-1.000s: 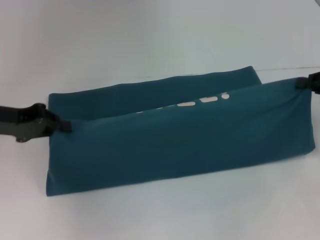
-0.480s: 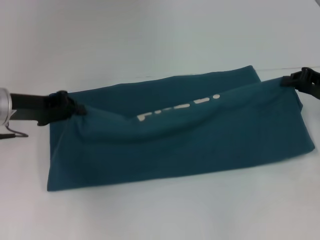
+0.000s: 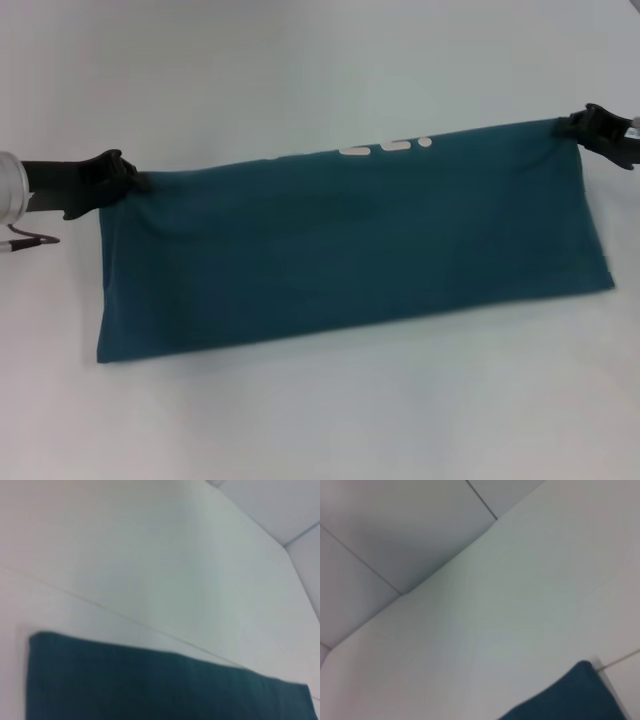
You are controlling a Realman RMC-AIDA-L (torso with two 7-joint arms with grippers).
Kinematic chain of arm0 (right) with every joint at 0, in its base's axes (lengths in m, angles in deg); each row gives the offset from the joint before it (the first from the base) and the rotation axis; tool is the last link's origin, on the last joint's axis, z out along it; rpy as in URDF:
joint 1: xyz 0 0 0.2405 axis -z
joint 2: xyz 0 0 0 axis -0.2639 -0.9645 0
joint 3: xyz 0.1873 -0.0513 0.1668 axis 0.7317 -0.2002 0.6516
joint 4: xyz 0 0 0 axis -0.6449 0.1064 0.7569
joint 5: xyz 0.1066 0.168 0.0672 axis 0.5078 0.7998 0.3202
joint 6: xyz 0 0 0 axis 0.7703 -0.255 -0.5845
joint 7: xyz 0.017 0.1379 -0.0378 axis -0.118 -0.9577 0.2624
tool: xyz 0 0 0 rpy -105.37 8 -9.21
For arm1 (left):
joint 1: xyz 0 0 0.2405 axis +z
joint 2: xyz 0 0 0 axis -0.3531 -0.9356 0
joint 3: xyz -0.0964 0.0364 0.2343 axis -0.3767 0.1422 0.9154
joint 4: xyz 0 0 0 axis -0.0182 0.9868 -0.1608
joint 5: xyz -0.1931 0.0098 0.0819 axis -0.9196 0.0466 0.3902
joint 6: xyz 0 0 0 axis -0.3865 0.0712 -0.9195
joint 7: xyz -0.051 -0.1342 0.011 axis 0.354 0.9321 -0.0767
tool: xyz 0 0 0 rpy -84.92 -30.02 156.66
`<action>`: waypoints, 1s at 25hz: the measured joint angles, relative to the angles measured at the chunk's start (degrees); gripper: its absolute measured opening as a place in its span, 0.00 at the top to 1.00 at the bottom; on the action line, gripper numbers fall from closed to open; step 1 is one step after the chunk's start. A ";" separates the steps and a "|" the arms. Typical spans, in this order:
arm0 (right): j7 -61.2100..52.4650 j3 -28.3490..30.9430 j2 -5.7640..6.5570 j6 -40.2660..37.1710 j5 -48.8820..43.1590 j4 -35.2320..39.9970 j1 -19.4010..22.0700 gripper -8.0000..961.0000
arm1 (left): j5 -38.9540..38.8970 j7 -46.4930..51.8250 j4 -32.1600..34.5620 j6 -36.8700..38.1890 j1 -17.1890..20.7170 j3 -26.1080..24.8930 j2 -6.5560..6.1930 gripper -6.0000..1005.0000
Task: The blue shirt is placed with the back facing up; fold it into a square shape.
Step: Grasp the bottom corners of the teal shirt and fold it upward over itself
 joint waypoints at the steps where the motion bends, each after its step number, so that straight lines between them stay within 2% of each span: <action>1: 0.68 -0.02 -0.18 1.00 0.74 -0.48 -0.21 0.92 | -0.01 -0.17 0.06 -1.12 0.01 0.01 0.38 0.97; 6: 3.90 -1.03 -0.92 8.20 3.93 -3.74 -1.97 0.92 | -0.01 -1.14 -0.64 -6.09 -0.91 0.39 1.22 0.97; 10: 5.73 -2.62 -1.94 14.92 4.24 -5.46 -3.85 0.92 | 0.00 -1.37 -1.73 -10.71 -1.63 2.74 1.99 0.97; 14: 6.98 -4.92 -2.34 19.37 4.32 -6.64 -5.77 0.91 | 0.07 -0.78 -2.11 -14.21 -1.83 5.20 2.61 0.97; 25: 7.14 -8.18 -2.27 21.58 4.24 -7.47 -6.97 0.91 | 0.13 -0.90 -2.35 -15.55 -1.50 5.50 2.56 0.97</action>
